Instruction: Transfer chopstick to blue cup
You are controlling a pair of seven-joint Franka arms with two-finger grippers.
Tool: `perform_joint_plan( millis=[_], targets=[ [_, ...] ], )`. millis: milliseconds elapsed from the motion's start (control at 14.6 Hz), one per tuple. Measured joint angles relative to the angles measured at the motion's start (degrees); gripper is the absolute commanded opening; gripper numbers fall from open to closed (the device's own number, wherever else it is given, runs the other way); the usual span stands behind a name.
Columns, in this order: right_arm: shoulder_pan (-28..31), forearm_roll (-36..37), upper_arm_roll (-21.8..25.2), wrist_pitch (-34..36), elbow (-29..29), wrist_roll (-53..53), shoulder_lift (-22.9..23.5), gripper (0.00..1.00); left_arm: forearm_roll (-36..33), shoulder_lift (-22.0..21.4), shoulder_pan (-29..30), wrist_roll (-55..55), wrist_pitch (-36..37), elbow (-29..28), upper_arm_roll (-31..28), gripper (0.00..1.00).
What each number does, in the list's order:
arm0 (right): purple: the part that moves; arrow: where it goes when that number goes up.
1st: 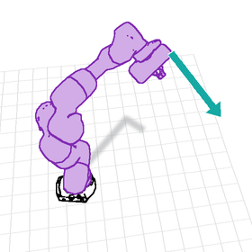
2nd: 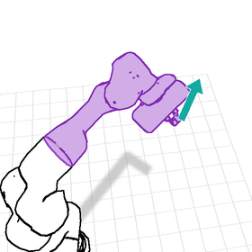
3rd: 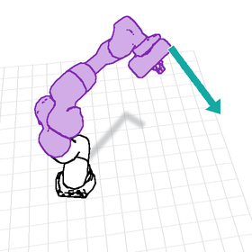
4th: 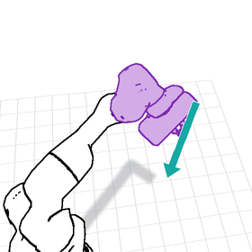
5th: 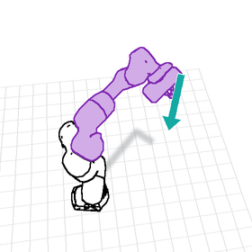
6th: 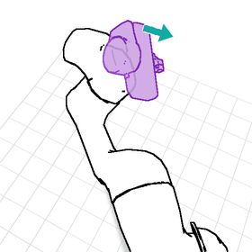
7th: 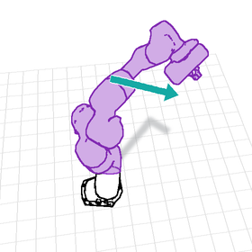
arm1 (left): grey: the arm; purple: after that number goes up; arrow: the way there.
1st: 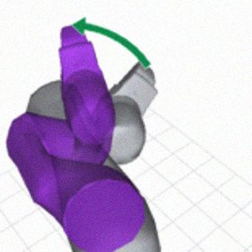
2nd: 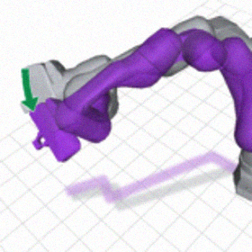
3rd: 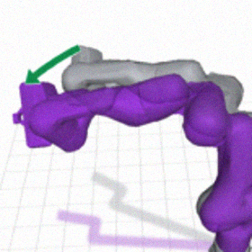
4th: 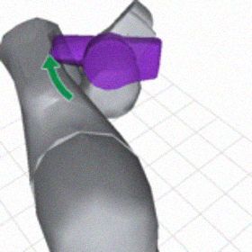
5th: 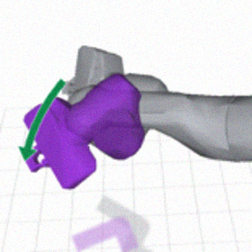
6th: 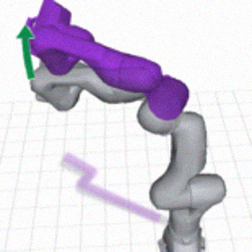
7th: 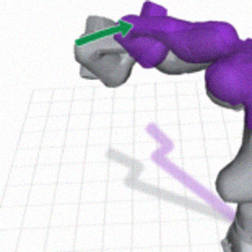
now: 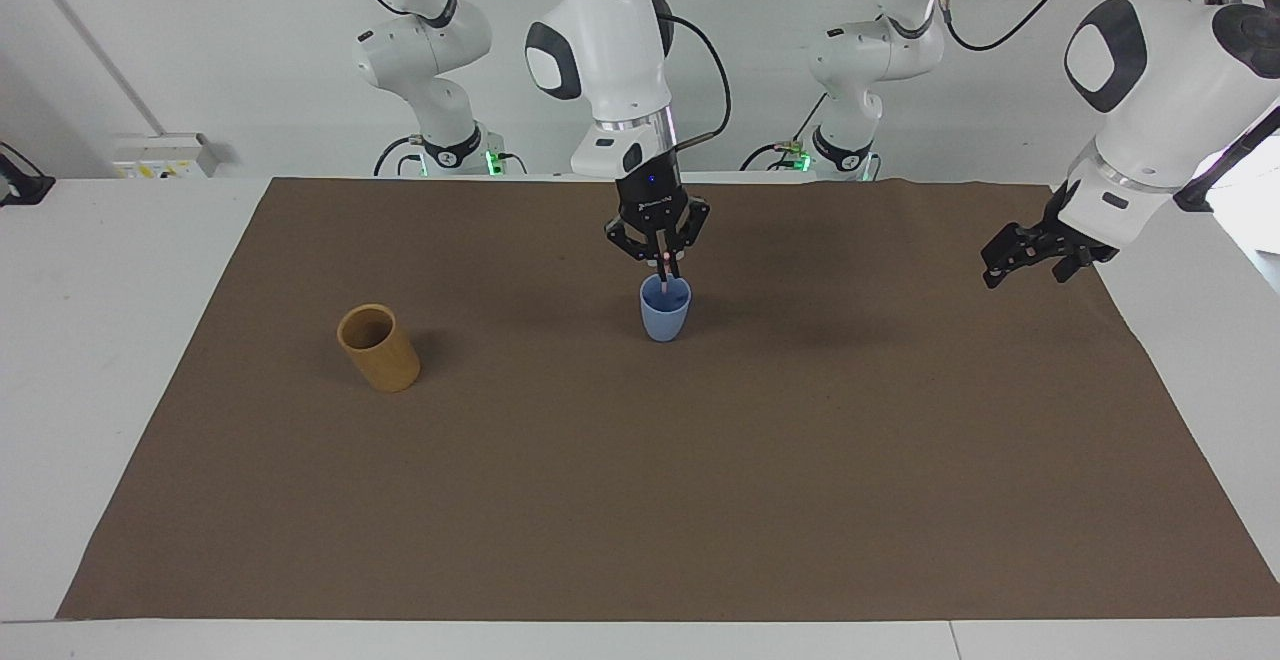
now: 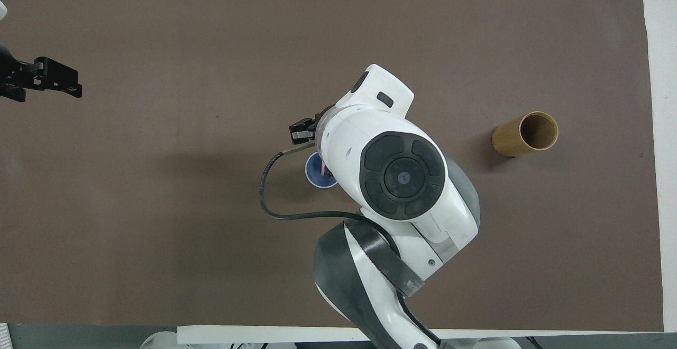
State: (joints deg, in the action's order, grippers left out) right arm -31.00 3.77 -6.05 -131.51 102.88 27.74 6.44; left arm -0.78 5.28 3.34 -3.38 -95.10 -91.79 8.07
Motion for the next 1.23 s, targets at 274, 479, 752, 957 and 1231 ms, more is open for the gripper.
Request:
perform_joint_plan(
  millis=[274,479,752,957,1231],
  targets=[
    [1.45,0.12,0.77,6.69,-4.54,0.04,-0.56,1.00,0.00,0.00,0.00,0.00,0.00,0.00,0.00,1.00],
    [7.89,0.09,1.21,23.07,-14.91,-0.21,-2.03,1.00,0.00,0.00,0.00,0.00,0.03,0.00,0.00,1.00],
    [20.79,-2.51,1.63,44.53,-22.87,-7.15,-4.89,1.00,0.00,-0.01,0.00,0.00,0.04,0.00,0.00,1.00],
    [32.06,-3.35,2.17,54.72,-24.50,-19.71,-6.55,1.00,0.00,-0.05,0.00,-0.03,0.16,0.00,0.00,1.00],
    [37.90,-3.73,2.54,60.17,-21.39,-27.17,-8.32,1.00,0.00,-0.33,-0.18,-0.03,0.28,0.02,0.35,1.00]
  ],
)
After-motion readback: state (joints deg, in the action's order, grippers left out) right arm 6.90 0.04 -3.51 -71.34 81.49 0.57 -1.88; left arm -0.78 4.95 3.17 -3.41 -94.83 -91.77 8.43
